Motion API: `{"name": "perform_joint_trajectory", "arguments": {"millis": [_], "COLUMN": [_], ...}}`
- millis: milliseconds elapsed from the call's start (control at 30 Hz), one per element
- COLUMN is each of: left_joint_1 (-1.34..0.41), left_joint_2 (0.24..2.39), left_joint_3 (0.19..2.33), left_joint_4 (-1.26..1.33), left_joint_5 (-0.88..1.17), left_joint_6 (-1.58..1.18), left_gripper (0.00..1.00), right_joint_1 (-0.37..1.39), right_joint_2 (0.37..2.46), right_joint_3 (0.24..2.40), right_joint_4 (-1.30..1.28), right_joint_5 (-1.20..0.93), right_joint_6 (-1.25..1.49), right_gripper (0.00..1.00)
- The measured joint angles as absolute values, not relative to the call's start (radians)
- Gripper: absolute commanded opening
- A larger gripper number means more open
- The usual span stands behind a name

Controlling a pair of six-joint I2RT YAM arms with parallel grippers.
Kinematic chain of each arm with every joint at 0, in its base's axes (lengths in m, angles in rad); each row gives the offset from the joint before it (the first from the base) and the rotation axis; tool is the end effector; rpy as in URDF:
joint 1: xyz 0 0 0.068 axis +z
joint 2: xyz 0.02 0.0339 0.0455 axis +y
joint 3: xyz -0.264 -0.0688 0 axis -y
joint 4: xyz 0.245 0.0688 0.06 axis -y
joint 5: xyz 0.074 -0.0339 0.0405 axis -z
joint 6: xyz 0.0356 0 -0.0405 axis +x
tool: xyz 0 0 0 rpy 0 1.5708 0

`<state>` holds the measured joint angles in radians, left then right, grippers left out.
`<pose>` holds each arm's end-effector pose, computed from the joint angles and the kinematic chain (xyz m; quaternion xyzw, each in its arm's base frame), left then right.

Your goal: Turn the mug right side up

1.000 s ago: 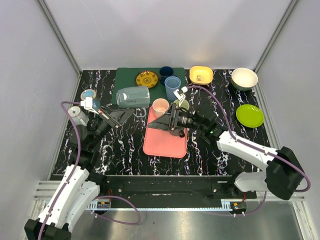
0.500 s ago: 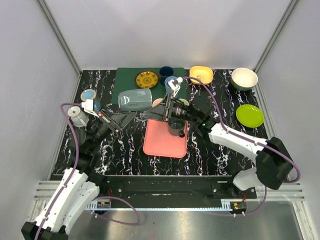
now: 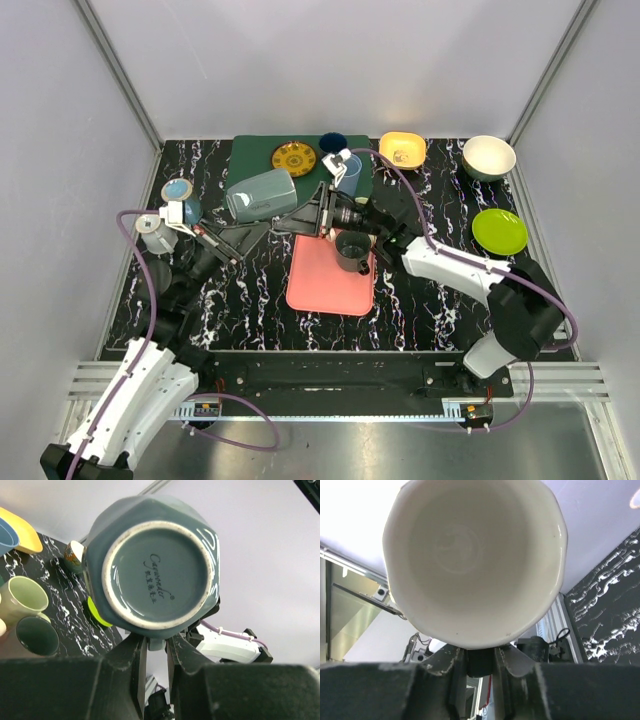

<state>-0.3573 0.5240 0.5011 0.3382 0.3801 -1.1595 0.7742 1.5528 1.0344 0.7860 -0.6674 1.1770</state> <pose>0.1261 -0.0612 0.3332 -0.0844 0.5907 -0.6272 0.5007 0.2392 0.2647 0.3351 -0.1405 0.6135 0.7334 0.2567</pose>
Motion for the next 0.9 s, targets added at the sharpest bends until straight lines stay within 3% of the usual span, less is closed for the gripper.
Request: {"name": "perform_joint_trajectory", "arguments": {"millis": [67, 167, 267, 300, 400, 633, 900], "left_joint_1": [-0.357, -0.358, -0.361, -0.363, -0.373, -0.389, -0.389], "left_joint_2": [0.523, 0.520, 0.516, 0.514, 0.505, 0.470, 0.347], "left_joint_3": [0.501, 0.501, 0.501, 0.501, 0.508, 0.630, 0.797], "left_joint_4": [0.344, 0.350, 0.347, 0.336, 0.262, -0.083, -0.474], "left_joint_5": [0.374, 0.369, 0.368, 0.365, 0.366, 0.266, -0.126], "left_joint_6": [-1.158, -1.156, -1.152, -1.147, -1.111, -0.961, -0.825], "left_gripper": [0.00, 0.04, 0.29, 0.47, 0.60, 0.65, 0.65], "right_joint_1": [0.771, 0.766, 0.765, 0.764, 0.764, 0.770, 0.835], "right_joint_2": [1.570, 1.591, 1.591, 1.586, 1.539, 1.393, 1.403], "right_joint_3": [1.048, 1.067, 1.069, 1.069, 1.071, 1.193, 1.363], "right_joint_4": [0.818, 0.854, 0.855, 0.834, 0.676, 0.047, -0.498], "right_joint_5": [-0.691, -0.727, -0.740, -0.740, -0.724, -0.545, -0.106], "right_joint_6": [1.196, 1.222, 1.220, 1.207, 1.107, 0.743, 0.414], "right_gripper": [0.00, 0.00, 0.00, 0.00, 0.00, 0.00, 0.00]}}
